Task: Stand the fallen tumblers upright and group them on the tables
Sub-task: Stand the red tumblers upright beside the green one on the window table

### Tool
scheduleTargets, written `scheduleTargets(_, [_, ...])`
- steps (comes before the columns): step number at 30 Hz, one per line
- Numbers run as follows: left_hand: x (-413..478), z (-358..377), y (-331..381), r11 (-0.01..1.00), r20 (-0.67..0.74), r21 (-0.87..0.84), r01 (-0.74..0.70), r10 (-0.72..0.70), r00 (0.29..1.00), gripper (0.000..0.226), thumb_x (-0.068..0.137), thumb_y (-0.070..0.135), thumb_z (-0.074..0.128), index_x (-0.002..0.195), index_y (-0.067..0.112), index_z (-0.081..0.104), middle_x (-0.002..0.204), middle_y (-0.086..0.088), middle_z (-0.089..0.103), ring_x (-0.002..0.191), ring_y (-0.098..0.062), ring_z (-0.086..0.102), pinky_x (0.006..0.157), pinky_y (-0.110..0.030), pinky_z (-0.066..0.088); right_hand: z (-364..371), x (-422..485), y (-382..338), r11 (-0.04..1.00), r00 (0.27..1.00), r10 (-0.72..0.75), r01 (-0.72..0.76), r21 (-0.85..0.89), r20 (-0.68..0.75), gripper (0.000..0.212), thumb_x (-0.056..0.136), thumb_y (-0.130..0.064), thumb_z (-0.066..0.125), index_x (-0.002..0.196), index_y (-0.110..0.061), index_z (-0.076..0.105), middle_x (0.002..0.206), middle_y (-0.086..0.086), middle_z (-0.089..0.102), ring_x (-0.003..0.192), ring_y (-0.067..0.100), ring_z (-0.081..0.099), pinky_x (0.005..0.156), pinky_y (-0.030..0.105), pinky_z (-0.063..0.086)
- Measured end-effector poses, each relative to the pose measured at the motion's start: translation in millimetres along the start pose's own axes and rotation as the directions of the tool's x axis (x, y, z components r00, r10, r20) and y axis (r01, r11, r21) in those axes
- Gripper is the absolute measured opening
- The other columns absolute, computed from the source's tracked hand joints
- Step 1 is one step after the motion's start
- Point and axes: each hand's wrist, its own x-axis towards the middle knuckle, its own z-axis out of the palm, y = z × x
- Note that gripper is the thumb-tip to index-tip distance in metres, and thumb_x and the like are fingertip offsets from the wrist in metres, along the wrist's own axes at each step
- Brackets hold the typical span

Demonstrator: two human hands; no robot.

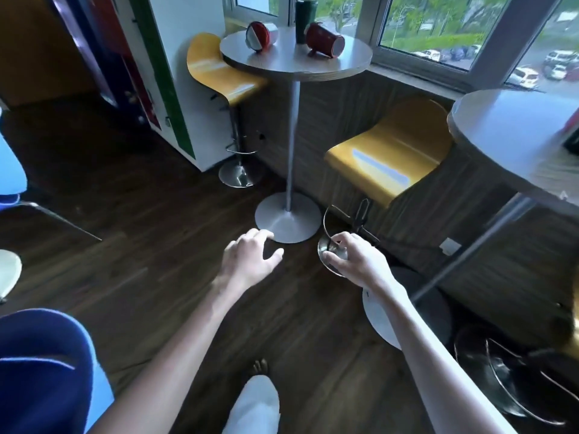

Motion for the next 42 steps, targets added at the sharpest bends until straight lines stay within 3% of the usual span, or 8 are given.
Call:
scheduleTargets(12, [261.6, -6.1, -26.7, 0.996, -0.028, 0.000, -0.087, 0.087, 0.996, 0.044, 0.083, 0.048, 0.058, 0.118, 0.022, 0.058, 0.114, 0.000, 0.063, 0.105, -0.022, 0.060, 0.087, -0.039, 0.049, -49.3, 243.9, -16.7, 1.000, 0.994, 0.002, 0.000, 0.020, -0.108, 0.048, 0.085, -0.052, 0.055, 0.125, -0.027, 0.051, 0.117, -0.005, 0.060, 0.111, 0.016, 0.057, 0.089, 0.034, 0.047])
scheduleTargets(17, [349.9, -19.1, -37.4, 0.995, -0.093, -0.013, -0.097, 0.096, 0.991, 0.043, 0.082, 0.048, 0.059, 0.117, 0.023, 0.059, 0.112, 0.002, 0.063, 0.104, -0.020, 0.061, 0.086, -0.038, 0.050, -69.8, 334.9, -28.1, 0.999, 0.990, -0.026, 0.032, 0.039, -0.142, 0.046, 0.085, -0.053, 0.056, 0.124, -0.028, 0.051, 0.116, -0.006, 0.059, 0.106, 0.015, 0.058, 0.082, 0.031, 0.046])
scheduleTargets(29, [547.8, -59.1, -45.2, 0.996, -0.391, -0.088, -0.029, -0.008, 0.920, 0.032, 0.084, 0.042, 0.061, 0.109, 0.022, 0.062, 0.103, 0.003, 0.061, 0.094, -0.018, 0.061, 0.076, -0.036, 0.053, -151.4, 557.5, -71.4, 0.927, 0.891, -0.297, 0.355, 0.120, -0.342, 0.033, 0.085, -0.049, 0.058, 0.113, -0.032, 0.059, 0.107, -0.012, 0.064, 0.093, 0.006, 0.062, 0.077, 0.030, 0.050])
scheduleTargets(33, [604.7, -66.9, -36.7, 0.990, -0.425, -0.134, -0.041, -0.020, 0.905, 0.030, 0.086, 0.038, 0.061, 0.109, 0.019, 0.062, 0.100, 0.003, 0.060, 0.089, -0.014, 0.059, 0.069, -0.031, 0.051, -184.5, 634.0, -69.0, 0.908, 0.837, -0.341, 0.412, 0.082, -0.428, 0.031, 0.082, -0.048, 0.059, 0.107, -0.030, 0.062, 0.106, -0.009, 0.068, 0.095, 0.014, 0.064, 0.083, 0.038, 0.051])
scheduleTargets(37, [668.6, -56.0, -15.6, 0.956, -0.324, -0.284, -0.076, -0.021, 0.946, 0.034, 0.086, 0.037, 0.062, 0.112, 0.016, 0.061, 0.109, -0.002, 0.061, 0.089, -0.011, 0.059, 0.069, -0.017, 0.044, -215.5, 691.7, -44.1, 0.948, 0.855, -0.270, 0.316, 0.031, -0.443, 0.038, 0.083, -0.049, 0.058, 0.113, -0.026, 0.060, 0.117, 0.002, 0.065, 0.103, 0.027, 0.061, 0.090, 0.045, 0.047])
scheduleTargets(40, [722.3, -42.2, 3.9, 0.900, -0.175, -0.435, -0.014, -0.069, 0.982, 0.044, 0.086, 0.040, 0.063, 0.119, 0.013, 0.056, 0.113, -0.005, 0.062, 0.097, -0.017, 0.061, 0.083, -0.032, 0.051, -234.8, 724.7, -22.9, 0.977, 0.902, -0.186, 0.211, 0.022, -0.390, 0.044, 0.087, -0.049, 0.055, 0.121, -0.021, 0.055, 0.114, 0.005, 0.061, 0.107, 0.026, 0.058, 0.084, 0.036, 0.047])
scheduleTargets(42, [753.7, -33.6, 14.4, 0.867, -0.069, -0.495, 0.060, -0.108, 0.992, 0.053, 0.084, 0.044, 0.063, 0.125, 0.014, 0.052, 0.116, -0.004, 0.062, 0.104, -0.018, 0.060, 0.091, -0.032, 0.048, -243.1, 749.4, -13.1, 0.990, 0.940, -0.113, 0.133, 0.042, -0.323, 0.046, 0.089, -0.049, 0.052, 0.125, -0.021, 0.053, 0.120, 0.005, 0.059, 0.109, 0.025, 0.056, 0.084, 0.032, 0.044])
